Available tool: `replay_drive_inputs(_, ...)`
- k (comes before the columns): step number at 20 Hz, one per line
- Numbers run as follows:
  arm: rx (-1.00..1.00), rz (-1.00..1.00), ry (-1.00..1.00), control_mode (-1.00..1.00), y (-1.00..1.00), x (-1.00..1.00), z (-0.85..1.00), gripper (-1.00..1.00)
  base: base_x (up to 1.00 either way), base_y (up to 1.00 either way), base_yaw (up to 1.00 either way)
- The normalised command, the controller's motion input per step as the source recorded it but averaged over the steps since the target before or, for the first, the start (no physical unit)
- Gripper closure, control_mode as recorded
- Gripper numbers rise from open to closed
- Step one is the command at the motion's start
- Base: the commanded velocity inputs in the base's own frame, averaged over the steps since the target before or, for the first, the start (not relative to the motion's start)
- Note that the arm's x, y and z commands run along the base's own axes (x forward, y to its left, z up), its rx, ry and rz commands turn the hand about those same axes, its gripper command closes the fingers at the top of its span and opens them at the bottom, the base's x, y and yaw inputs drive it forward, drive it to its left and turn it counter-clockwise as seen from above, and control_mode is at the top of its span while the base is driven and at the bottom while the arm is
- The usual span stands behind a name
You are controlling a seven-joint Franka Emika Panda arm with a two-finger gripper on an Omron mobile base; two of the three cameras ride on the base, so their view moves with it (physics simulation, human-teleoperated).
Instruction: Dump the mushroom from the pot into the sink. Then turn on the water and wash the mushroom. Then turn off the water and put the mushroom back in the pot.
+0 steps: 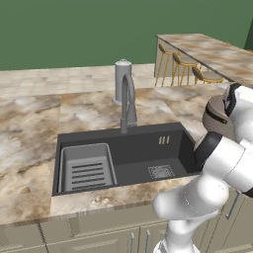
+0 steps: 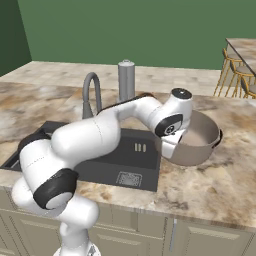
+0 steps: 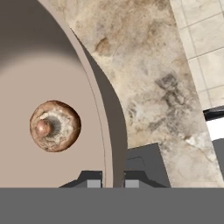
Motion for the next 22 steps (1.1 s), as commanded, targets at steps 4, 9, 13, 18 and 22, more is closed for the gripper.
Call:
replay_drive_inputs(4, 0.00, 0.00, 0.00, -1.00, 0.50, 0.35, 0.04, 1.00, 0.00, 0.00, 0.00)
replay_drive_inputs(9, 0.00, 0.00, 0.00, -1.00, 0.32, 0.50, 0.00, 1.00, 0.00, 0.00, 0.00)
replay_drive_inputs(13, 0.00, 0.00, 0.00, -1.00, 0.10, 0.62, 0.00, 1.00, 0.00, 0.00, 0.00)
replay_drive_inputs(18, 0.00, 0.00, 0.00, -1.00, 0.01, 0.53, 0.00, 1.00, 0.00, 0.00, 0.00)
replay_drive_inputs(22, 0.00, 0.00, 0.00, -1.00, 0.00, 0.41, 0.00, 1.00, 0.00, 0.00, 0.00)
